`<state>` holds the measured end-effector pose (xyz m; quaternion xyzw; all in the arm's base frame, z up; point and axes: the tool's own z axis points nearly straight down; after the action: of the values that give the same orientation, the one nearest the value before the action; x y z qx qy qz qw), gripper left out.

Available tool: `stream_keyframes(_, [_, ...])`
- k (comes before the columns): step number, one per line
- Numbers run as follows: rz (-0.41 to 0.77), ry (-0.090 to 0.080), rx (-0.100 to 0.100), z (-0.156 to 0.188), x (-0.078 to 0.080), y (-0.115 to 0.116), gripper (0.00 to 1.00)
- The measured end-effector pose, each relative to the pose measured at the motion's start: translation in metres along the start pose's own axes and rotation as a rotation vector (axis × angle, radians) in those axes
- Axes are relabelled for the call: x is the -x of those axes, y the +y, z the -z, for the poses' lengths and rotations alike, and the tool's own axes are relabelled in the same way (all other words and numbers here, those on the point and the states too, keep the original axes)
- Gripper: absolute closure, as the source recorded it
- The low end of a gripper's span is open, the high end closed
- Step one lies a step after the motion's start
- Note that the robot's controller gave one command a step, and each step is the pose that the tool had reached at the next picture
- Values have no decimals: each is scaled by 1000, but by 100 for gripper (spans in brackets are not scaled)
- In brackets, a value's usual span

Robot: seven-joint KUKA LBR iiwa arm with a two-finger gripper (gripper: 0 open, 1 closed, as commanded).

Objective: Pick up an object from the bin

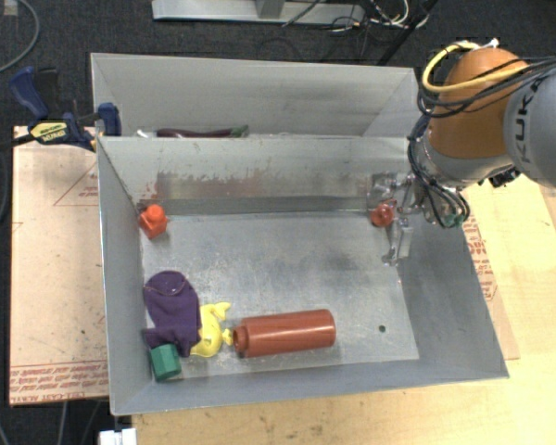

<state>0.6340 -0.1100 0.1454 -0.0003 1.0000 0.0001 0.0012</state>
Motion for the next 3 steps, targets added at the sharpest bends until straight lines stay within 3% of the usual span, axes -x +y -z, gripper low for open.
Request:
stream_keyframes(1, [0, 0, 0, 0, 0, 0, 0])
stream_keyframes(2, [57, -5, -3, -21, -4, 29, 0])
stream_keyframes(3, [80, -3, 4, -47, -31, 53, 0])
